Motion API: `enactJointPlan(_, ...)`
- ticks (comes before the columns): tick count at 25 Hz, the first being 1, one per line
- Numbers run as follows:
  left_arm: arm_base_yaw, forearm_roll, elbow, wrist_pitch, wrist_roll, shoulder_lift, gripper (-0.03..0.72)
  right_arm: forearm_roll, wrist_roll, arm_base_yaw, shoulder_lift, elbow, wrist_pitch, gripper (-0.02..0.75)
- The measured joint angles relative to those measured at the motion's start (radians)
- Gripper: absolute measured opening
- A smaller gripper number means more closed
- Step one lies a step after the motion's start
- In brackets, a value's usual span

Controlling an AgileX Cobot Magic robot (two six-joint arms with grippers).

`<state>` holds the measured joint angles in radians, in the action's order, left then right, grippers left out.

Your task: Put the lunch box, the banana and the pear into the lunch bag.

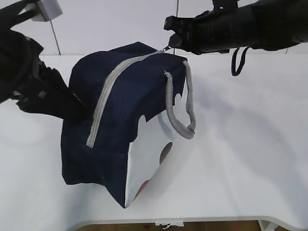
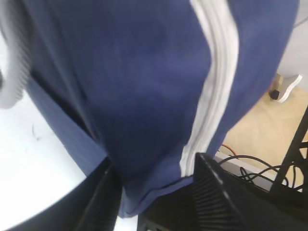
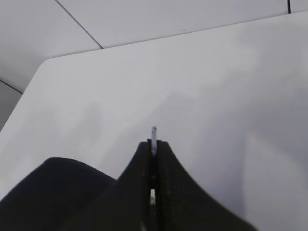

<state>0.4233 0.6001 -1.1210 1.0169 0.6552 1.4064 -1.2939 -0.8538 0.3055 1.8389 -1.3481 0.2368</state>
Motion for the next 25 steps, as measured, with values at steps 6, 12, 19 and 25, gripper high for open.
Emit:
enactJointPlan(6,0.0,-0.095,-0.147,0.109,-0.18,-0.002,0.382,0.003,0.0,0.0,-0.014,-0.05,0.097,0.001)
enactJointPlan(12,0.0,-0.174,-0.314,0.159,-0.254,0.015,0.383,0.008,0.0,0.0,-0.014,-0.07,0.148,0.001)
enactJointPlan(19,0.0,-0.176,-0.484,0.159,-0.261,0.199,0.383,0.008,0.0,0.0,-0.014,-0.071,0.173,0.001)
enactJointPlan(25,0.0,-0.135,-0.624,0.154,-0.291,0.368,0.383,0.01,0.0,0.0,-0.014,-0.071,0.174,0.001)
